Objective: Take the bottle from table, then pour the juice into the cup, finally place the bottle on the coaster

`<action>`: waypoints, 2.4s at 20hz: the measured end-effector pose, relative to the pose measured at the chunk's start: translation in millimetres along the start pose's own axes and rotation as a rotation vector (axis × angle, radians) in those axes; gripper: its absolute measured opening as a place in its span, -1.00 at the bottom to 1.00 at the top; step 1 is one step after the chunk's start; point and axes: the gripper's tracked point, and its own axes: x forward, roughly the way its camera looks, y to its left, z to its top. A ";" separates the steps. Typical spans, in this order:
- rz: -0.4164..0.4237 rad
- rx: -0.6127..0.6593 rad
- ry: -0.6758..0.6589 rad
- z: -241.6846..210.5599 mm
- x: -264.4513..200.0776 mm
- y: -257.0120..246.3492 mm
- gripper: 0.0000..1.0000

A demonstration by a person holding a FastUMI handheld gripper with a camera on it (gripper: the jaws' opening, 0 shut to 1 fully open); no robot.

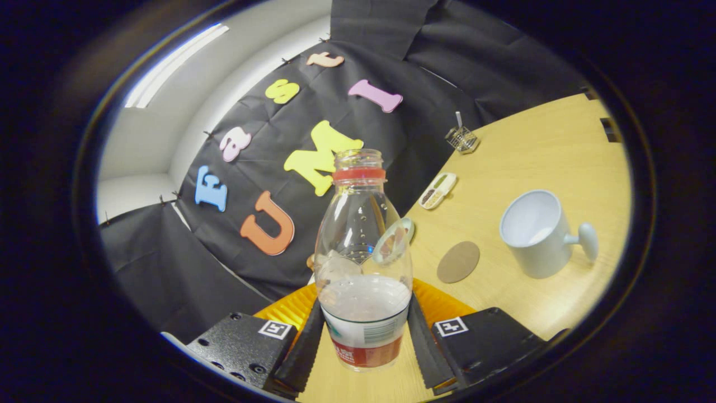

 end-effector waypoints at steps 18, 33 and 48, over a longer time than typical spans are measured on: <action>0.062 0.525 -0.024 31.3 0.4 15.7 0.55; 0.099 0.773 -0.040 47.8 0.8 16.8 0.55; 0.101 0.820 -0.025 49.0 7.0 19.3 0.54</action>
